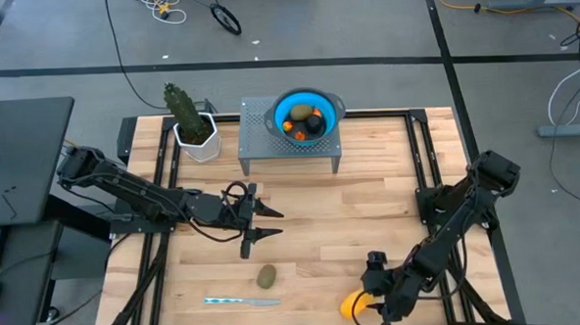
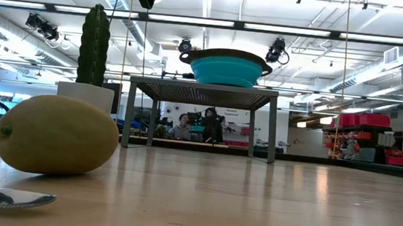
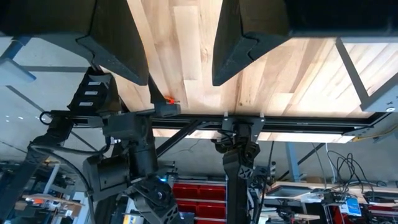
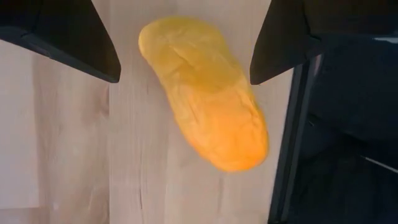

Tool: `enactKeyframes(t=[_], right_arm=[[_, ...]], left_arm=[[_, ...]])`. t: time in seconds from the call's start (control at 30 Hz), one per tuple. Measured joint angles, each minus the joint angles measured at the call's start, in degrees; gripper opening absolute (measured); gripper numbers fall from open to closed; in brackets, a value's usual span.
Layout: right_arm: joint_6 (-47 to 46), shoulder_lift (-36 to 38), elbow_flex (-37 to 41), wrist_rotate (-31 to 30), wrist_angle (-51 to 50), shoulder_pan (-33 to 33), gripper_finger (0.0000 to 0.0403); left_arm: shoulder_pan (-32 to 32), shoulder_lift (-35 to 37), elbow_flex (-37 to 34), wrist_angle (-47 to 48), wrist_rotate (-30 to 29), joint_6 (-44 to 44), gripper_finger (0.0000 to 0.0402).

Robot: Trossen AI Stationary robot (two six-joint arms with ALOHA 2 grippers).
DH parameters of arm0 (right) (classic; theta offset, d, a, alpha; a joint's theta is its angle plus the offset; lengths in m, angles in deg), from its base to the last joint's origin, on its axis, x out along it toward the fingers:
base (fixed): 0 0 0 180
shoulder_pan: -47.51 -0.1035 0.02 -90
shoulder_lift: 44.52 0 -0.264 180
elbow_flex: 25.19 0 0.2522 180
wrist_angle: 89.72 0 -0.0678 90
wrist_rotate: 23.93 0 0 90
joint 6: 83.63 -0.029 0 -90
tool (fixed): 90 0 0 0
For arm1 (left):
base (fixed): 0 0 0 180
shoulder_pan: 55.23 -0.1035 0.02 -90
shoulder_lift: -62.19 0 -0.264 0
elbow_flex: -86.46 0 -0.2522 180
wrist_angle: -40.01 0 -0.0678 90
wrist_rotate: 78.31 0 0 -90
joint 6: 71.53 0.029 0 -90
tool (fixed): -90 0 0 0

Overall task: Pick & Place Fruit
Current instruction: Put the yellow mango in the blue strainer bowl on the shelf

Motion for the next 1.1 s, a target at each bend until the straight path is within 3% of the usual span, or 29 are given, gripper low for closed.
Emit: enactKeyframes(t=[0.3, 0.77, 1.1], right_arm=[[0.42, -6.42, 0.00, -0.64, 3.33, -1.27, 0.0369], [0.53, -6.85, 0.00, -5.69, 3.12, -1.00, 0.0338], [0.18, -6.85, 0.00, -7.09, 3.12, -0.87, 0.0272]], left_arm=[[0.00, 0.00, 0.00, 0.26, -0.09, 0.00, 0.0187], [-0.02, 0.00, 0.00, 0.26, -0.11, 0.00, 0.0187], [-0.01, 0.00, 0.00, 0.26, -0.10, 0.00, 0.0187]])
